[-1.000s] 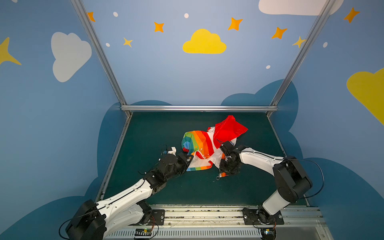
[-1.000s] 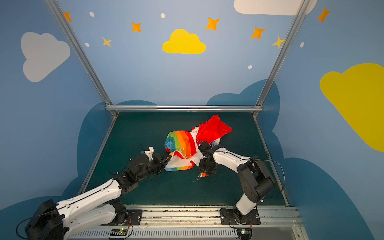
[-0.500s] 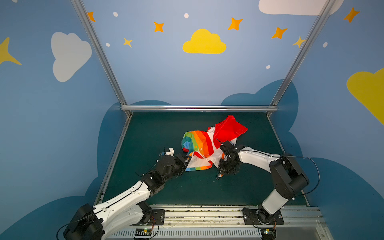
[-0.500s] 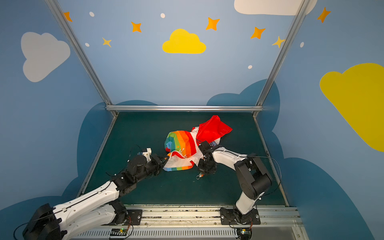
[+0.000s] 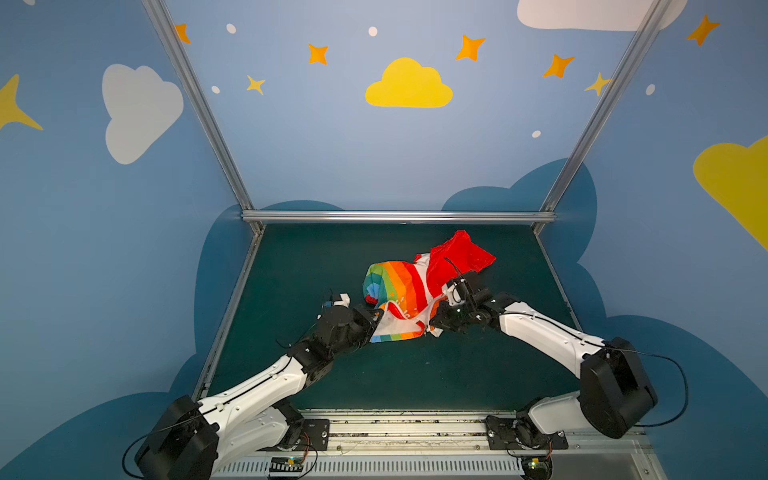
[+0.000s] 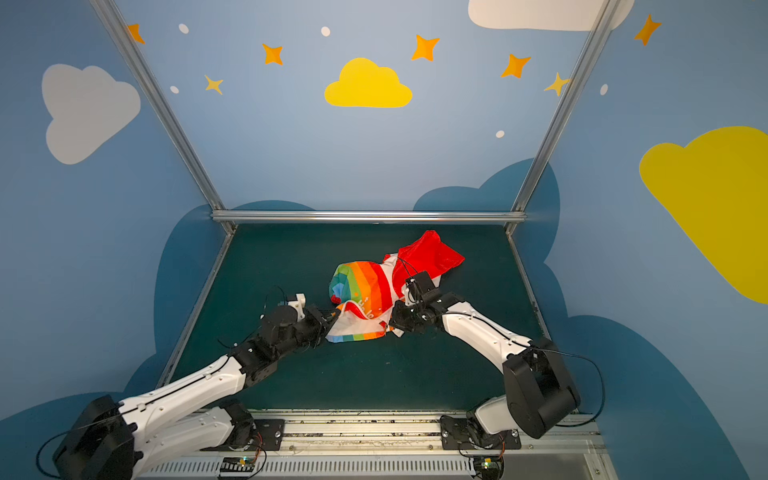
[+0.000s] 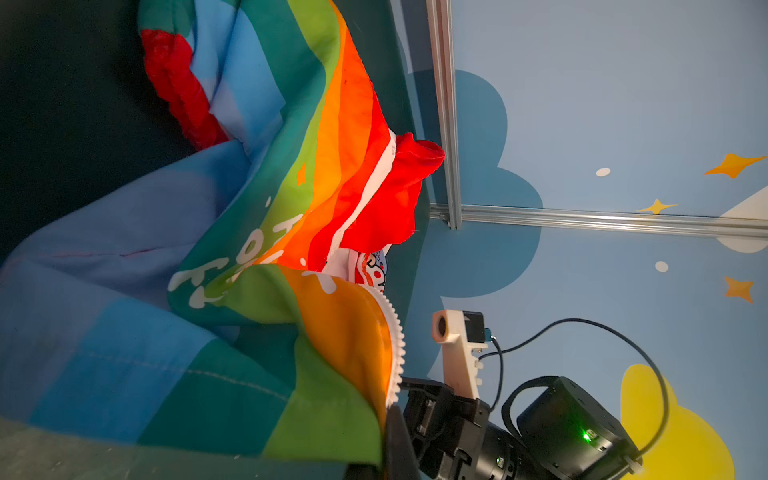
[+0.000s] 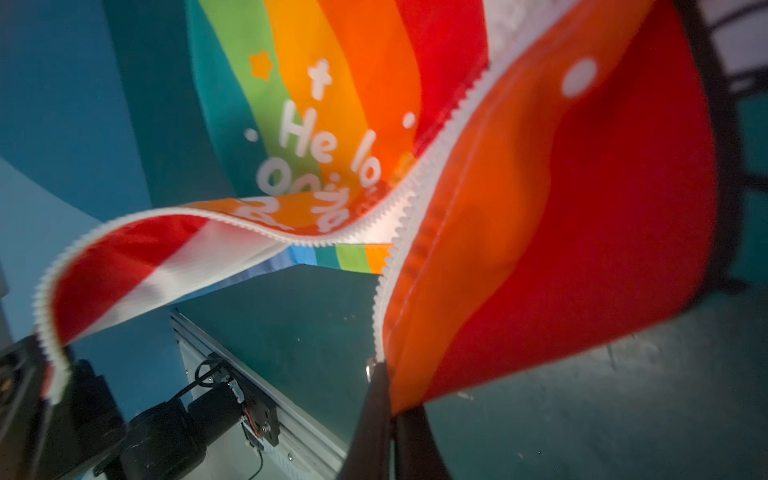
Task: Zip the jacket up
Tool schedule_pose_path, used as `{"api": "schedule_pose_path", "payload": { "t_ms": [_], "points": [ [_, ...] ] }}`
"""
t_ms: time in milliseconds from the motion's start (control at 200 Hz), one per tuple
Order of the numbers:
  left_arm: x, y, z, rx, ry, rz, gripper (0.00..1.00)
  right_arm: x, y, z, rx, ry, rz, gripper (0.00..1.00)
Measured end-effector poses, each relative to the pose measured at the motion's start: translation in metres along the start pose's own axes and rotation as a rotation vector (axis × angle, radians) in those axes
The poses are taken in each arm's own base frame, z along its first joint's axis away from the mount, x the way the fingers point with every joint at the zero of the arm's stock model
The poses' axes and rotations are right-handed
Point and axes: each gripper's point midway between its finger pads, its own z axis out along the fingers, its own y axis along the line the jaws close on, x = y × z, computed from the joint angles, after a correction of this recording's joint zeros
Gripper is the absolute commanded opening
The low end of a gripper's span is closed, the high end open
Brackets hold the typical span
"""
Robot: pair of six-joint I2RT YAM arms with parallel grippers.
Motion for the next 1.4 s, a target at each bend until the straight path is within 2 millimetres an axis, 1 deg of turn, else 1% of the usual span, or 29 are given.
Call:
{"api": "schedule_pose_path", "payload": {
  "t_ms": [50,110,160,200,260,325,401,461,516,671,841,916,1006,1116,1262,1397],
  "points": [
    [-0.002,-0.003,0.002,0.007,0.001,-0.001,0.03,-0.007,0.009,-0.005,-0.044,-0.041,-0.058,0.0],
    [-0.005,-0.009,0.004,0.016,-0.001,-0.003,0.03,-0.017,0.023,-0.018,-0.095,-0.124,-0.155,0.0],
    [-0.008,-0.014,0.004,0.026,-0.006,0.0,0.03,-0.024,0.04,-0.038,-0.145,-0.246,-0.278,0.0],
    [-0.01,-0.019,0.004,0.035,-0.009,0.003,0.03,-0.024,0.057,-0.058,-0.197,-0.374,-0.393,0.0],
    [-0.014,-0.025,0.004,0.051,-0.015,0.011,0.03,-0.022,0.074,-0.088,-0.274,-0.56,-0.531,0.0],
    [-0.015,-0.031,0.005,0.066,-0.015,0.017,0.03,-0.02,0.08,-0.111,-0.332,-0.713,-0.623,0.0],
    [-0.015,-0.036,0.009,0.077,-0.009,0.029,0.03,-0.031,0.079,-0.126,-0.348,-0.808,-0.655,0.0],
    [-0.014,-0.04,0.013,0.083,0.001,0.043,0.03,-0.039,0.081,-0.131,-0.37,-0.835,-0.663,0.0],
    [-0.013,-0.047,0.017,0.1,0.011,0.065,0.03,-0.042,0.086,-0.135,-0.404,-0.85,-0.67,0.0],
    [-0.01,-0.081,0.02,0.243,-0.01,0.191,0.03,-0.036,0.107,-0.146,-0.545,-0.844,-0.688,0.0],
    [-0.006,-0.128,0.005,0.452,-0.117,0.371,0.03,-0.035,0.122,-0.16,-0.638,-0.843,-0.679,0.0],
    [-0.004,-0.145,-0.002,0.522,-0.166,0.45,0.03,-0.035,0.128,-0.167,-0.674,-0.845,-0.674,0.0],
    [0.0,-0.164,-0.009,0.615,-0.224,0.546,0.03,-0.038,0.134,-0.17,-0.711,-0.838,-0.659,0.0],
    [0.006,-0.177,-0.013,0.704,-0.266,0.613,0.03,-0.041,0.136,-0.165,-0.739,-0.817,-0.635,0.0],
    [0.012,-0.187,-0.01,0.764,-0.275,0.659,0.03,-0.047,0.139,-0.156,-0.754,-0.783,-0.606,0.0],
    [0.024,-0.202,-0.018,0.827,-0.282,0.718,0.03,-0.05,0.145,-0.159,-0.781,-0.775,-0.593,0.0]
  ]
}}
